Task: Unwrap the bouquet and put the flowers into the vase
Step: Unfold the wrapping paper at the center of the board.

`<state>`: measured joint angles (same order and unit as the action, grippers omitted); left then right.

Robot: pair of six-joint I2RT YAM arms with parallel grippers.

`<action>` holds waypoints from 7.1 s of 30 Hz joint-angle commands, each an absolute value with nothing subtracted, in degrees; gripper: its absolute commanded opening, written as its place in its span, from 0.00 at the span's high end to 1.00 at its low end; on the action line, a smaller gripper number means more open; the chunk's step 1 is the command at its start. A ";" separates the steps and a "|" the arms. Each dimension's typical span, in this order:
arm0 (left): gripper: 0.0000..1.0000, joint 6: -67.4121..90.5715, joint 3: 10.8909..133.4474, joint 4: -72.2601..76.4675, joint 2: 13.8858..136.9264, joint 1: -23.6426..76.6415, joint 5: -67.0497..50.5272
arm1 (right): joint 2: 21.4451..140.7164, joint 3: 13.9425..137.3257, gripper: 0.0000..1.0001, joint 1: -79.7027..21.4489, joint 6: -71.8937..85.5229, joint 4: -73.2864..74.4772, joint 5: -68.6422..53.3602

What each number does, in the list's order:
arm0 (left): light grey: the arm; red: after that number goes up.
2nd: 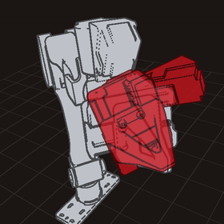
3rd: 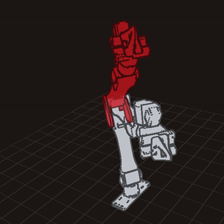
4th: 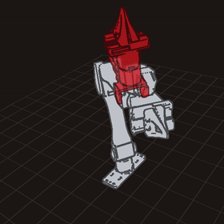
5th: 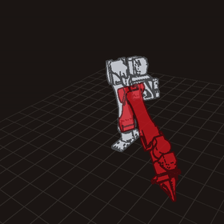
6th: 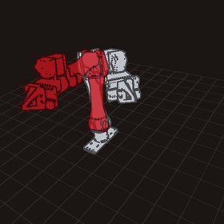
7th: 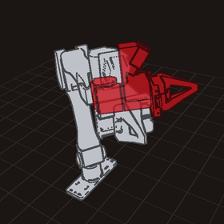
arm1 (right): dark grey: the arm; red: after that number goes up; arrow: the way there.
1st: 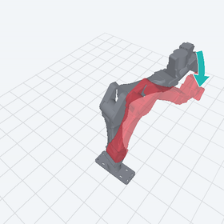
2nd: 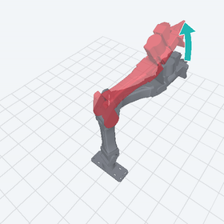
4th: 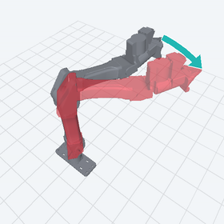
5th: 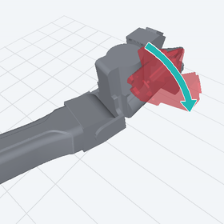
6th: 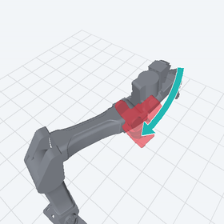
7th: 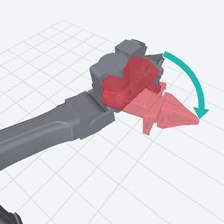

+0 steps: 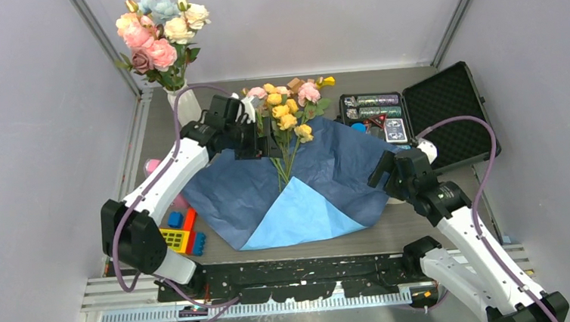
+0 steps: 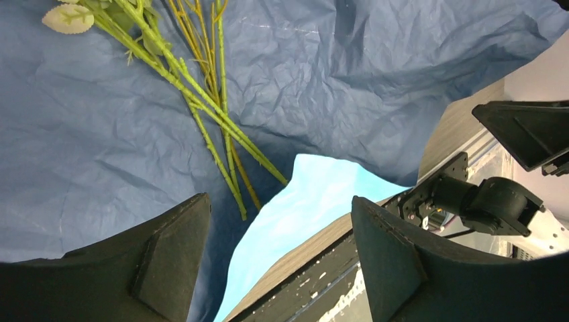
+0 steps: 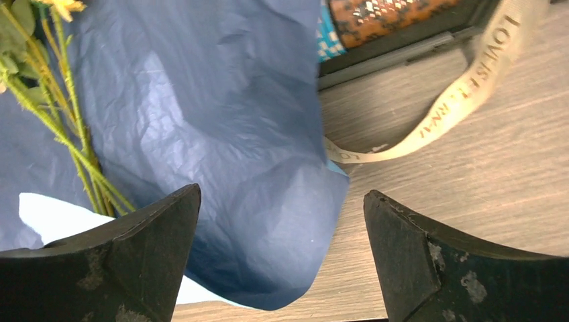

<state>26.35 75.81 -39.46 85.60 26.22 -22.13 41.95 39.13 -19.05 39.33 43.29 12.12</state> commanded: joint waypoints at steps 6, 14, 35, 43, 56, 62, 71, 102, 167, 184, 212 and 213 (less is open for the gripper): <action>0.18 22.19 73.33 -37.12 88.12 26.24 -24.63 | 39.06 32.39 0.03 -18.90 50.47 43.20 22.92; 0.16 23.58 72.57 -36.11 89.22 26.37 -29.26 | 42.63 25.83 0.09 -18.89 52.64 34.42 17.99; 0.16 22.42 72.94 -37.24 91.57 26.37 -28.13 | 54.19 23.10 1.00 -18.90 53.70 9.03 6.79; 0.16 21.98 73.22 -37.68 92.01 26.37 -27.95 | 58.47 25.99 1.00 -18.87 52.43 5.84 7.16; 0.15 21.62 73.48 -38.14 93.13 26.37 -27.65 | 59.42 31.71 1.00 -18.90 49.28 8.42 7.98; 0.15 22.12 73.27 -37.91 94.35 26.37 -29.29 | 62.02 36.32 1.00 -18.70 45.83 10.44 8.67; 0.15 22.93 72.81 -37.35 96.57 26.37 -30.50 | 66.48 40.37 1.00 -17.38 43.36 10.15 9.16; 0.22 36.71 62.57 -15.34 102.23 29.53 -32.79 | 60.87 43.47 0.59 -11.34 36.16 15.77 6.35; 0.25 29.84 52.27 -5.62 85.59 65.37 -42.77 | 50.88 57.93 0.39 -11.60 30.07 36.01 -3.47; 0.19 28.52 54.70 -9.61 76.79 67.67 -32.04 | 53.31 55.50 0.40 -15.96 32.52 34.95 -16.16; 0.17 34.34 40.94 -12.66 80.33 59.41 -11.72 | 55.97 32.81 0.43 -32.04 48.36 24.49 13.35; 0.17 34.63 40.43 -12.77 80.21 59.41 -11.69 | 55.23 32.32 0.43 -31.90 49.22 24.42 13.79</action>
<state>33.26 41.65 -12.73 80.27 59.48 -12.73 57.98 34.06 -32.16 46.15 26.57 6.94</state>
